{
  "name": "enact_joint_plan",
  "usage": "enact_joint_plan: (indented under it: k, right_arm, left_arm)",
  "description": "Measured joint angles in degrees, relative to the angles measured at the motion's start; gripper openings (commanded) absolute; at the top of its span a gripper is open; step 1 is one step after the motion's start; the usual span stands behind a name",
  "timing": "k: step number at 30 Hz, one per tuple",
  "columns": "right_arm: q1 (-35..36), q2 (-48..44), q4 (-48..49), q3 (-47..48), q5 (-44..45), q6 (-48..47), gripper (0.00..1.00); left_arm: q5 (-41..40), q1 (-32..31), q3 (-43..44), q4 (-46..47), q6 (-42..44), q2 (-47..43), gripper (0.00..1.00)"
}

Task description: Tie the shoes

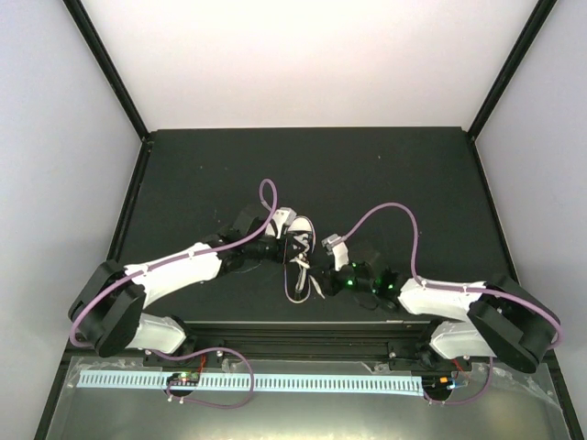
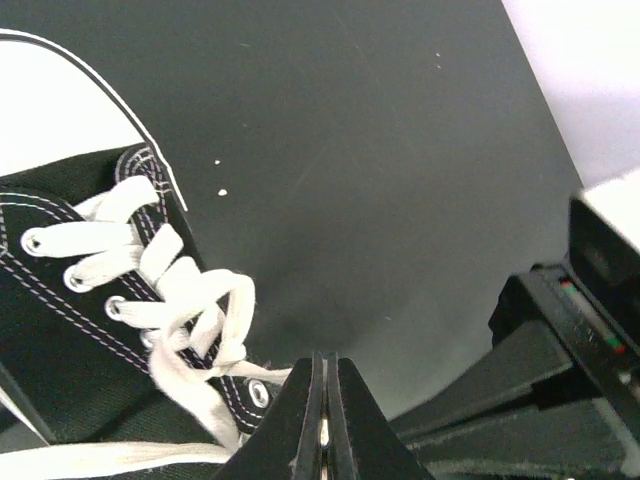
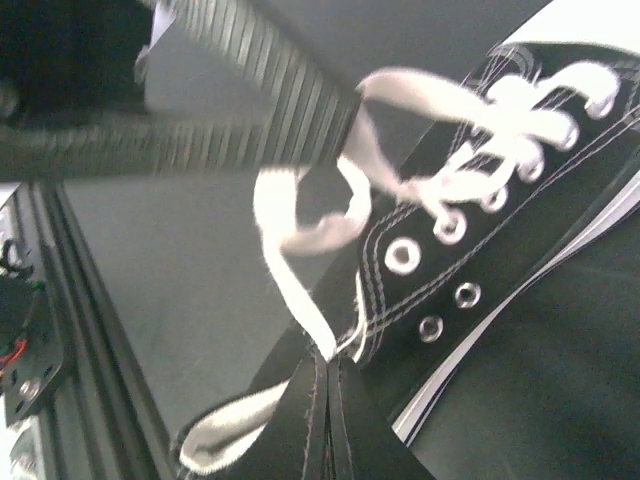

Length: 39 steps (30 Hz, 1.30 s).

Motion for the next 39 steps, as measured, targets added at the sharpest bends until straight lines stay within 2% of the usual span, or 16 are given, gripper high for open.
enact_joint_plan:
  k: [9, 14, 21, 24, 27, 32, 39]
  right_arm:
    - [-0.59, 3.91, -10.91, 9.11, 6.14, -1.25, 0.02]
    - [-2.01, 4.79, -14.27, 11.08, 7.28, -1.42, 0.02]
    - [-2.36, 5.79, -15.28, 14.91, 5.11, -3.08, 0.02]
    - [-2.36, 7.26, -15.21, 15.96, 3.10, -3.87, 0.02]
    - [-2.36, 8.57, -15.23, 16.13, 1.44, -4.72, 0.02]
    - [-2.36, 9.49, -15.34, 16.04, 0.50, -5.14, 0.02]
    - [-2.36, 9.49, -15.52, 14.91, 0.11, -5.81, 0.02]
  left_arm:
    - [4.68, -0.13, -4.07, 4.04, 2.36, -0.98, 0.01]
    - [6.32, -0.42, -9.62, 6.21, 3.48, -5.33, 0.02]
    - [7.21, -0.85, -13.68, 7.58, 3.93, -7.04, 0.02]
    - [7.37, -1.46, -14.19, 7.72, 4.26, -6.71, 0.05]
    - [7.45, -1.84, -14.47, 7.58, 4.83, -6.64, 0.14]
    - [7.54, -2.34, -15.96, 6.01, 5.60, -7.65, 0.36]
    - [4.92, -2.25, -18.62, -0.55, 4.85, -17.42, 0.61]
